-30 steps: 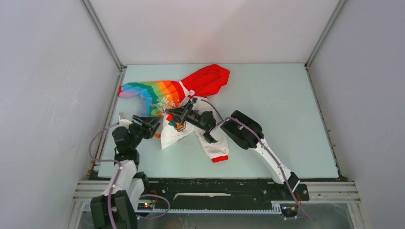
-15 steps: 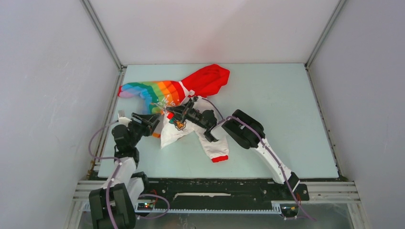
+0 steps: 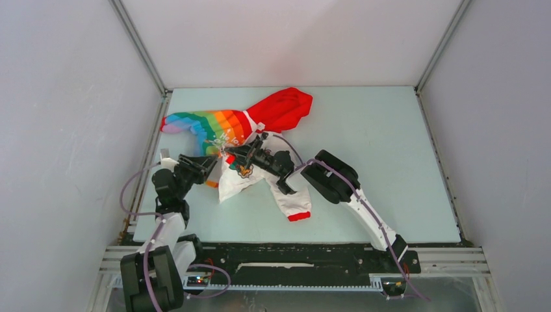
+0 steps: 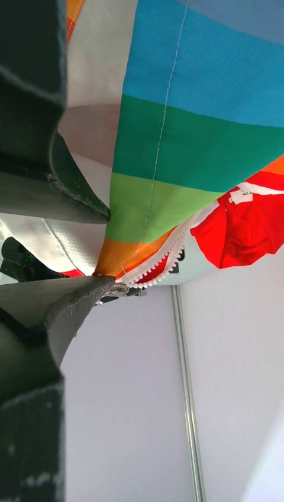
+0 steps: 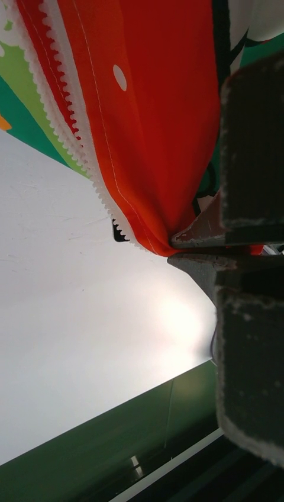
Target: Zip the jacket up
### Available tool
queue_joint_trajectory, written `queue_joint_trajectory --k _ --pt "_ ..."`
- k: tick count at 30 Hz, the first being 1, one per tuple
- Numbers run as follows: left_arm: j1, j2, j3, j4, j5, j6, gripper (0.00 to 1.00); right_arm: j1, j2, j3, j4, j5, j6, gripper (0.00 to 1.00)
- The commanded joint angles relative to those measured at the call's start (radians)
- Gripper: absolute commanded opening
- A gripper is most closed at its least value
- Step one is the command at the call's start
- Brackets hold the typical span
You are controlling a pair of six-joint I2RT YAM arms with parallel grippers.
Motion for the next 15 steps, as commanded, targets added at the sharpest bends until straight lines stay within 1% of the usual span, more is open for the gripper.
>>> queue_joint_trajectory --k 1,5,7,8,9,15 --pt "0.007 -0.002 0.052 0.072 0.004 0.029 0.41 0.01 -0.03 0.002 0.047 0.008 0.017 0.0" --pt "0.007 -0.005 0.049 0.079 0.005 0.03 0.45 0.014 -0.025 0.002 0.047 0.01 0.021 0.0" --pt "0.007 -0.007 0.049 0.083 0.005 0.032 0.45 0.014 -0.025 0.002 0.045 0.008 0.02 0.0" --pt "0.007 -0.007 0.048 0.086 0.002 0.031 0.42 0.015 -0.024 0.002 0.047 0.009 0.023 0.0" --pt "0.007 -0.004 0.047 0.095 0.002 0.03 0.39 0.017 -0.023 0.002 0.046 0.008 0.025 0.0" --pt "0.007 0.023 0.031 0.146 0.013 0.031 0.09 0.025 -0.01 0.0 0.046 0.009 0.036 0.0"
